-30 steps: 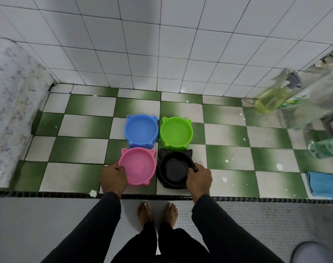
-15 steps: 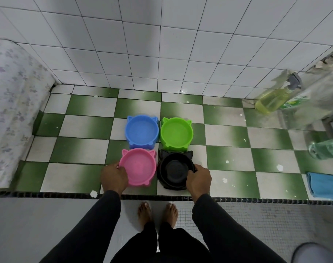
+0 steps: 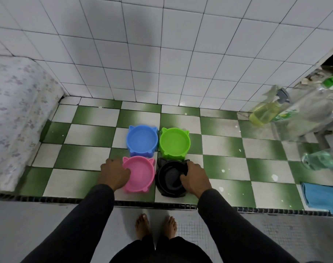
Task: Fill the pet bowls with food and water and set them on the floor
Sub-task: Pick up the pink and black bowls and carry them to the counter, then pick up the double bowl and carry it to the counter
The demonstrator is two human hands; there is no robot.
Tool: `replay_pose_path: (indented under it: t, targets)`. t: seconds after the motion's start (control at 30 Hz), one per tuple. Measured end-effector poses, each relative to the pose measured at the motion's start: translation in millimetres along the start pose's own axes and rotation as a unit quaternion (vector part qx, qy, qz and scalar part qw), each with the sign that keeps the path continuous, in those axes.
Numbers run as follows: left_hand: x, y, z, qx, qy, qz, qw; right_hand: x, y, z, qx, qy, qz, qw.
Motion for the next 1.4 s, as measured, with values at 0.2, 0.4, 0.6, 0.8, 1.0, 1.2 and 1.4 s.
replay_pose_path:
  t: [0.2, 0.4, 0.6, 0.8, 1.0, 1.2, 1.4]
  targets:
    - [39.8, -17.7, -18.6, -0.049, 0.060, -0.006, 0.997, 27.5, 5.6, 26.8, 0.071, -0.112, 0.038, 0.990]
    - [79.6, -38.3, -29.7, -0.089, 0.093, -0.026, 0.991, 63.4, 6.8, 64.2, 0.147, -0.158, 0.029, 0.976]
    - [114.5, -69.1, -21.1, -0.062, 0.071, -0.095, 0.991, 95.8, -5.5, 108.1, 0.223, -0.167, -0.010, 0.960]
    - [140.6, -98.3, 11.3, -0.030, 0.047, -0.138, 0.989, 104.9, -12.5, 157.6, 0.268, -0.196, -0.014, 0.943]
    - [162.7, -123.8, 68.1, 0.005, 0.010, -0.177, 0.984, 91.7, -27.9, 220.0, 0.315, -0.232, -0.026, 0.920]
    - [183.7, -157.6, 146.9, 0.054, -0.018, -0.204, 0.977, 61.1, -59.5, 307.7, 0.378, -0.262, -0.032, 0.887]
    - [208.3, -200.2, 241.1, 0.102, -0.041, -0.226, 0.968, 7.9, -107.4, 404.3, 0.436, -0.283, -0.011, 0.854]
Point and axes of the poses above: each hand's wrist, its own y-axis towards the middle knuckle, its own x-axis out of the back of the hand, z = x × y, the point moved 5 cm from there along y, towards the middle knuckle, and after that the axes turned 5 degrees about z, right-handed, at the moved point
